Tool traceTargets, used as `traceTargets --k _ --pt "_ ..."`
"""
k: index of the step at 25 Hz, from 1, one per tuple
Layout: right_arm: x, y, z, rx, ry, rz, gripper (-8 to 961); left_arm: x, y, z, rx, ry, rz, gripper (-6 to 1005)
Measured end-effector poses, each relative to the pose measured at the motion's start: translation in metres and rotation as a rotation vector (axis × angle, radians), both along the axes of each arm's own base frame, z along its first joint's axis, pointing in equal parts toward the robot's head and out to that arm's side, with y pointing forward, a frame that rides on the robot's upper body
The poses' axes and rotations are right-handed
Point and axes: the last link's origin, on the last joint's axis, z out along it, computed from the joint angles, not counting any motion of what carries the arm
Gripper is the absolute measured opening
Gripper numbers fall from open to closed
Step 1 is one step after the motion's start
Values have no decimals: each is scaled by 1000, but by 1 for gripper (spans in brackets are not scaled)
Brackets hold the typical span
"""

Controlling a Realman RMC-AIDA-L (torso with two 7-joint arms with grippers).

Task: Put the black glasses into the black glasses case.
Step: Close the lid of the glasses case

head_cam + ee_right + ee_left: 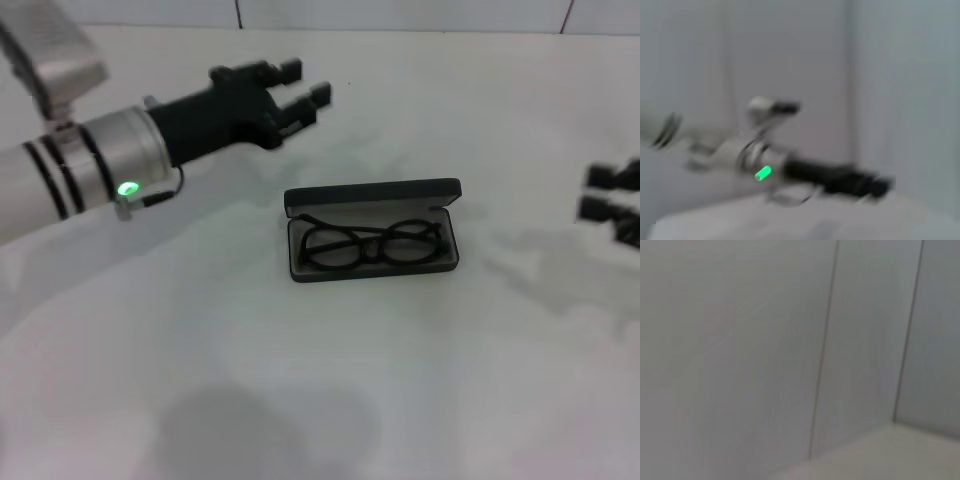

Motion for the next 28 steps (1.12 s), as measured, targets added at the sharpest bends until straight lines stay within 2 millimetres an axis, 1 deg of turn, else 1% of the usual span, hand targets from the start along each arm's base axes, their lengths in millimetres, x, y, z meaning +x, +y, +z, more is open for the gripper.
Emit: traceTargets --k 1,2,5,7,13,16,20,28 --pt "7 0 3 19 21 -27 223 2 3 -10 -42 66 2 501" --pt "13 -1 6 34 39 -54 224 3 4 -11 -48 77 1 501" --pt "22 -4 7 53 50 -84 372 6 6 -24 -81 151 -5 501" --pt "24 -7 5 57 49 -85 470 6 6 -30 -96 189 -9 501" --pt "25 -9 2 51 56 -91 619 8 3 -44 -134 270 -39 500" --pt "25 -9 1 51 57 -92 626 8 -1 -48 -157 291 -64 500" --pt "25 -9 1 50 58 -93 636 2 -10 -53 -179 322 -81 501" --pt "25 -10 -2 42 66 -97 656 -4 -15 -52 -166 338 -93 500"
